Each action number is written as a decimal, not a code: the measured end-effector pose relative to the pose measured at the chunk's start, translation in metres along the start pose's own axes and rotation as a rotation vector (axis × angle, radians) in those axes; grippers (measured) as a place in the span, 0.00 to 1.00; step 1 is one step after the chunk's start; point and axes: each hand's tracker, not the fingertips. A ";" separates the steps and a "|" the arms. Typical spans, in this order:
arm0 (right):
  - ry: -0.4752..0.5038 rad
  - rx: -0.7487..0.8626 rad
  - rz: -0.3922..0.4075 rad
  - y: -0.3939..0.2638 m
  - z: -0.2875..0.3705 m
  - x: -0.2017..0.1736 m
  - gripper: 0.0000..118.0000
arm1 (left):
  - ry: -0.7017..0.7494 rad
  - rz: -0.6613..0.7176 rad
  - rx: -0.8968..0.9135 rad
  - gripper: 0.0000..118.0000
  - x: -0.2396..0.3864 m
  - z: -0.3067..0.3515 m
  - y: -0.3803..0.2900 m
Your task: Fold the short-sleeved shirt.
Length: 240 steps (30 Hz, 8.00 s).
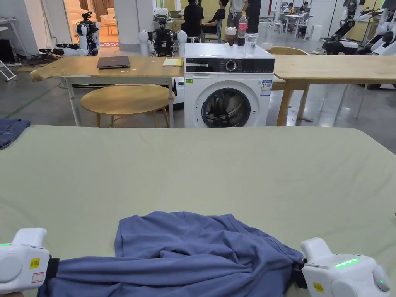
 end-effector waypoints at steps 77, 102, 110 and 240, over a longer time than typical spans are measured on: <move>-0.230 0.084 -0.154 -0.188 0.187 0.025 0.04 | -0.105 0.150 0.118 0.01 -0.016 0.097 -0.195; -0.102 0.709 -0.076 -0.038 0.272 -0.141 0.00 | -0.078 -0.151 0.605 0.00 0.106 0.201 -0.123; -0.054 0.648 -0.037 -0.045 0.247 -0.152 0.00 | -0.061 0.057 0.315 0.00 -0.029 0.172 -0.166; -0.083 0.052 -0.151 -0.168 0.200 -0.017 0.01 | -0.123 0.061 0.091 0.00 0.026 0.109 -0.217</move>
